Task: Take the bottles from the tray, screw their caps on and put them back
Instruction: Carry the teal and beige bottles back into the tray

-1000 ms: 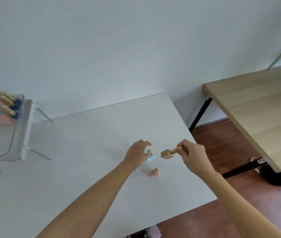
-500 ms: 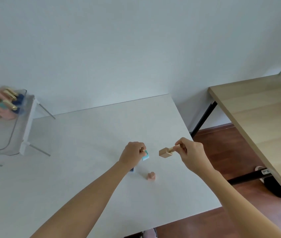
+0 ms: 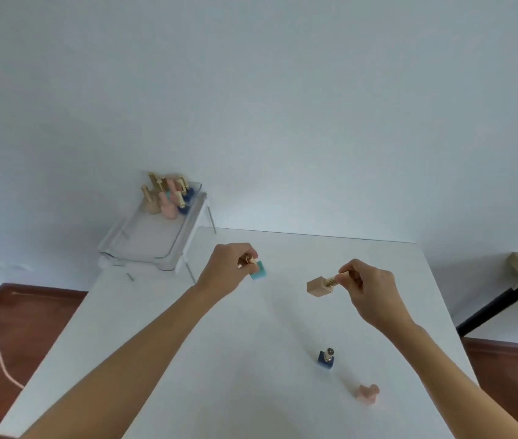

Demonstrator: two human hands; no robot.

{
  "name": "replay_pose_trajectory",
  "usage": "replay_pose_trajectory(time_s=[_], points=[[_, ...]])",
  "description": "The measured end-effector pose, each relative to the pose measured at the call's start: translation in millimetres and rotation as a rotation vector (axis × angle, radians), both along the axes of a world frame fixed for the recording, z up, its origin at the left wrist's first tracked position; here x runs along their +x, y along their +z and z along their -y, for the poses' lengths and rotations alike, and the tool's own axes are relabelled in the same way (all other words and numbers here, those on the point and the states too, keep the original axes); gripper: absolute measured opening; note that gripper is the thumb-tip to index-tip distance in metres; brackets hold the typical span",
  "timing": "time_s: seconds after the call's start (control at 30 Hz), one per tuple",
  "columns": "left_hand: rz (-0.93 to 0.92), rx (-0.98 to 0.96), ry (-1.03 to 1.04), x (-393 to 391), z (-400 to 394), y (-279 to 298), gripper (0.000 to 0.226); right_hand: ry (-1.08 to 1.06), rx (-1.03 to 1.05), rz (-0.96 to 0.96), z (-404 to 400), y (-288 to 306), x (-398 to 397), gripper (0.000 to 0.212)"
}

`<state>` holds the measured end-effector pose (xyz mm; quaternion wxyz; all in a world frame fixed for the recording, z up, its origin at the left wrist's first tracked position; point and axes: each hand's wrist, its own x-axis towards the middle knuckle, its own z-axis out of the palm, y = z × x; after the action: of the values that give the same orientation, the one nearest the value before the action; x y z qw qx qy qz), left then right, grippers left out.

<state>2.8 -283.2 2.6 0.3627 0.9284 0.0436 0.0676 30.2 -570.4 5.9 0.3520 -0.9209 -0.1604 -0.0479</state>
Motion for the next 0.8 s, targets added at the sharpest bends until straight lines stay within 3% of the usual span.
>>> replay_pose_trajectory(time_s=[0.4, 0.8], points=[[0.092, 0.109, 0.187, 27, -232, 36, 0.018, 0.034, 0.043, 0.092, -213, 39, 36, 0.01], [-0.077, 0.134, 0.05, 83, -293, -6, 0.013, 0.091, 0.011, 0.054, -334, 48, 58, 0.007]])
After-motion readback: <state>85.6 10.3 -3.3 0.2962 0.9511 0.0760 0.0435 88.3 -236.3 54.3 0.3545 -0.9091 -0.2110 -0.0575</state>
